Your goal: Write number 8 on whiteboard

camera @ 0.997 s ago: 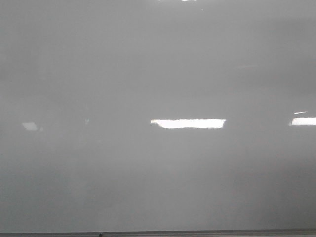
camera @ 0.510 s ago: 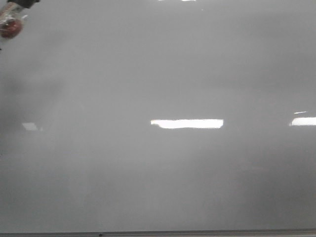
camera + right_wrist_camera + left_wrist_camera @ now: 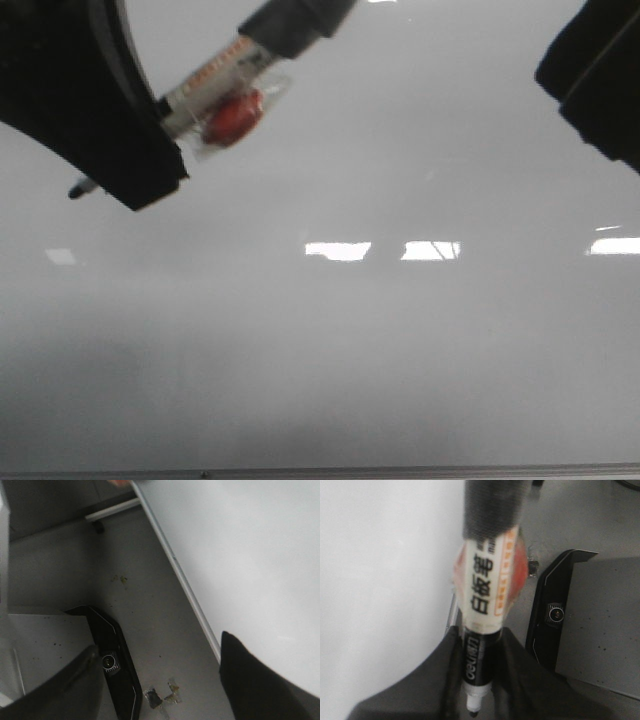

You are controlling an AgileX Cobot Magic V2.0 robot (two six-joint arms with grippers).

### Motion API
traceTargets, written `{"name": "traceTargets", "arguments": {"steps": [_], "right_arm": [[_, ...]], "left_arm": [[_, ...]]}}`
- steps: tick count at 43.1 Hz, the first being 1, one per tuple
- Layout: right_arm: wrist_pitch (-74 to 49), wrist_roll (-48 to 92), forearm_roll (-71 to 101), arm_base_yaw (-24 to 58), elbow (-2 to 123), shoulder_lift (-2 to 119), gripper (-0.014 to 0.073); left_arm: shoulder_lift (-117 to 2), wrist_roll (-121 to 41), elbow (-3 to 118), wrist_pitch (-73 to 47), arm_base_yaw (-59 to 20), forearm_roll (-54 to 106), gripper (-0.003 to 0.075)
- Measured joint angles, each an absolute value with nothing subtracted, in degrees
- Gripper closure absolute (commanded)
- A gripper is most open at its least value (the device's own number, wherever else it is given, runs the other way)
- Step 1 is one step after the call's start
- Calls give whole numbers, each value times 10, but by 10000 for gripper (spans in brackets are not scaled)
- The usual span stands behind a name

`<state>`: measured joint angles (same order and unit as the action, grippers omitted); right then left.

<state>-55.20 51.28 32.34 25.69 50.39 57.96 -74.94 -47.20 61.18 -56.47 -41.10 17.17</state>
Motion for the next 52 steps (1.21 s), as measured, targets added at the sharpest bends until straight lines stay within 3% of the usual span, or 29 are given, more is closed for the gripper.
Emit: {"name": "traceTargets", "arguments": {"steps": [12, 29, 39, 49, 52], "right_arm": [[-509, 528, 338, 337, 510, 625, 74], [-497, 529, 347, 378, 572, 688, 78], [-501, 530, 347, 378, 572, 696, 314], [-500, 530, 355, 378, 572, 696, 466], [-500, 530, 355, 378, 572, 696, 525]], "left_arm": [[-777, -472, 613, -559, -470, 172, 741], [-777, -473, 613, -548, -476, 172, 741], [-777, -473, 613, -547, -476, 172, 741], [-777, -473, 613, -549, -476, 172, 739], [-777, -474, 613, -549, -476, 172, 701]]}}
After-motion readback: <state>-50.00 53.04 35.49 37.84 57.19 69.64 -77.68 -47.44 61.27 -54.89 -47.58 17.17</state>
